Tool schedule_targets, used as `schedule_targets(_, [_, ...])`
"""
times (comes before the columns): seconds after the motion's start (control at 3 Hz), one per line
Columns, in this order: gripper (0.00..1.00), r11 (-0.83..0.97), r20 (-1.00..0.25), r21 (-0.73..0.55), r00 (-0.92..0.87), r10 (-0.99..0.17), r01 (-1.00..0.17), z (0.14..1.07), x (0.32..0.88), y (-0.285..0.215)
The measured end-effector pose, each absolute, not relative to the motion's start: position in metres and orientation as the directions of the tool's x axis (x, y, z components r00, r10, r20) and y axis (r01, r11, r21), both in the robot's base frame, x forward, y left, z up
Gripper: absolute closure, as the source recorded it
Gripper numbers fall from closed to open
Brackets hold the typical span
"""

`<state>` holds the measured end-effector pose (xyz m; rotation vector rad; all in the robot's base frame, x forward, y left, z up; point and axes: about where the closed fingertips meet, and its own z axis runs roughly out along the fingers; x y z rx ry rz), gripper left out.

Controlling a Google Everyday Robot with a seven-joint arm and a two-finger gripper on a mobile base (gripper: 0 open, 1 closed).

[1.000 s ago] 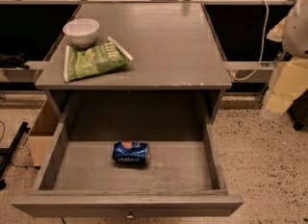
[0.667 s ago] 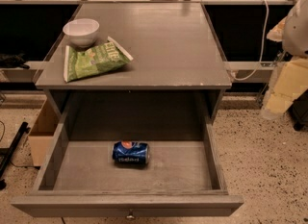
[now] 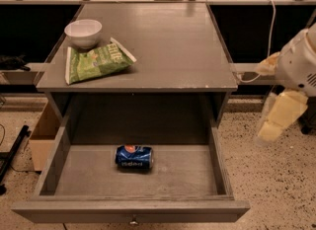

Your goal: Pick pepsi can from top drawer and place on counter

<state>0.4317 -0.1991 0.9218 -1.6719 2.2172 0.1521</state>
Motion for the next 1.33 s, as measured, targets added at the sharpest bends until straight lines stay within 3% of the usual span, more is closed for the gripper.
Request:
schedule_targets(0.67, [0.0,0.244,-0.535,0.035,-0.224,-0.814,-0.969,0.862,0.41,-0.141])
schedule_targets(1.0, [0.0,0.287,-0.554,0.032,-0.256,-0.792,-0.957,0.825,0.403,-0.09])
schedule_targets(1.33, [0.0,0.3,-0.553,0.031,-0.266,-0.789,-0.954,0.82,0.403,-0.089])
